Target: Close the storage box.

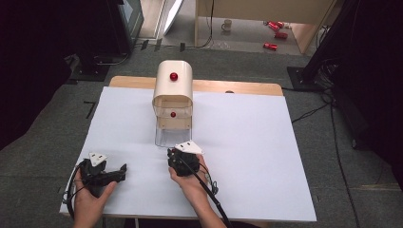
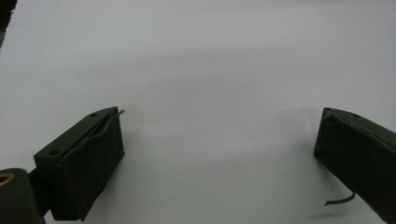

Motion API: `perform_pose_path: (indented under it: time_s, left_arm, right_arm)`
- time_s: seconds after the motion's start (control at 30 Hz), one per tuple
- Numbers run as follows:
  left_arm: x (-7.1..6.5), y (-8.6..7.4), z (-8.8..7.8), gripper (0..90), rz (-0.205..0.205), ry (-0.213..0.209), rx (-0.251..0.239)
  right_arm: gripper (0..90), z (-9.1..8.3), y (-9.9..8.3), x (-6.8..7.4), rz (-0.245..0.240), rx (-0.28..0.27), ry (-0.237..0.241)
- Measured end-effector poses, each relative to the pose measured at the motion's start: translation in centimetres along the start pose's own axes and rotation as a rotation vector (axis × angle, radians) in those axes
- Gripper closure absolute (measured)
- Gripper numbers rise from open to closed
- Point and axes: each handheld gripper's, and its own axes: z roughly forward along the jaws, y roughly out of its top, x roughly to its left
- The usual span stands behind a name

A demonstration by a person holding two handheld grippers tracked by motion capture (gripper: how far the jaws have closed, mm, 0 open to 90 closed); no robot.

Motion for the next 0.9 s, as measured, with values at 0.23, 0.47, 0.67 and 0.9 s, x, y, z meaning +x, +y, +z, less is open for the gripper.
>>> perform_pose_path:
  time_s: [0.23,0.47,0.67,0.9]
  left_arm:
    - [0.0,0.0,0.0,1.3,0.000,0.000,0.000]
    - [0.0,0.0,0.0,1.3,0.000,0.001,-0.001]
    - [0.0,0.0,0.0,1.3,0.000,0.000,-0.001]
    - [0.0,0.0,0.0,1.3,0.000,0.000,-0.001]
  right_arm:
    - [71.1,0.2,-0.5,0.5,0.011,-0.017,-0.003]
    - [69.2,0.5,-1.5,0.3,0.049,-0.013,-0.019]
    - [69.1,1.1,-1.8,-0.3,0.062,0.001,-0.033]
    - [69.0,2.2,-2.1,-0.5,0.084,0.016,-0.062]
